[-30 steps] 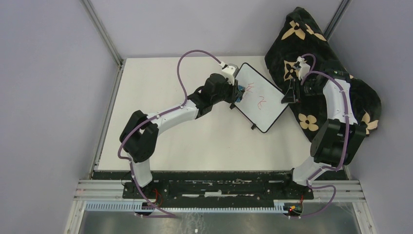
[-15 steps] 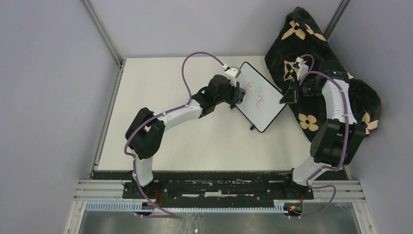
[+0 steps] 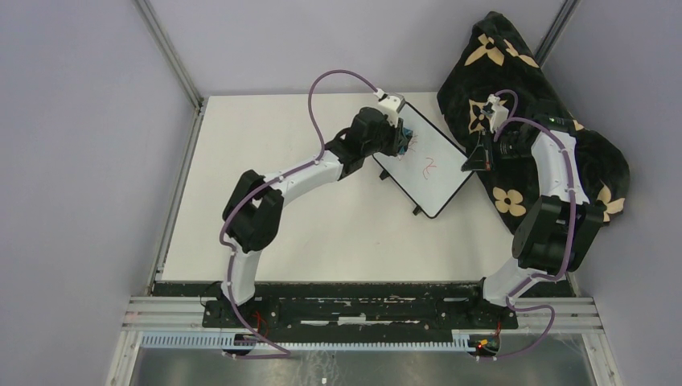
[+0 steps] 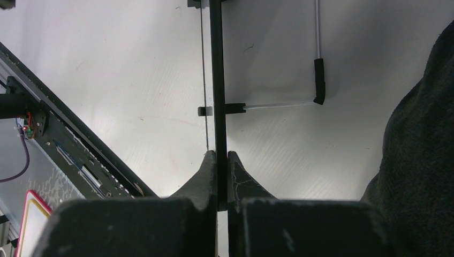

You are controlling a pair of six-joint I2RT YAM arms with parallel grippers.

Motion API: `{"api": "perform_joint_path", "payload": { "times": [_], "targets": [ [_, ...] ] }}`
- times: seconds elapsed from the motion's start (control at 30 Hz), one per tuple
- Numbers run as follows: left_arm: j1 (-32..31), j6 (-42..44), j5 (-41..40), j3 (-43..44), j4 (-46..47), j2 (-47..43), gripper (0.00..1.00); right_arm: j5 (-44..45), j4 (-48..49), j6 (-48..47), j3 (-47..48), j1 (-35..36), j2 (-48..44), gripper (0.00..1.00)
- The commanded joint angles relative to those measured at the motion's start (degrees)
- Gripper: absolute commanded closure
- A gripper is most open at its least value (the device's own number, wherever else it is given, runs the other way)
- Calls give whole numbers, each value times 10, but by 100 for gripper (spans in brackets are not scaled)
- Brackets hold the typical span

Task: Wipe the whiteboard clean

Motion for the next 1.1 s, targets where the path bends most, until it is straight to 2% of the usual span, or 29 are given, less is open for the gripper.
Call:
{"api": "perform_joint_path", "payload": {
  "times": [0.0,0.3,1.07],
  "targets": [
    [25,39,33,53,14,31,97,35,5,-26,4,-3,-4,99],
    [34,50,66,142,18,102,97,32,1,-32,6,-3,-7,100],
    [16,-10,88,171,39,137,97,24,-3,-39,2,-4,-10,100]
  ]
}}
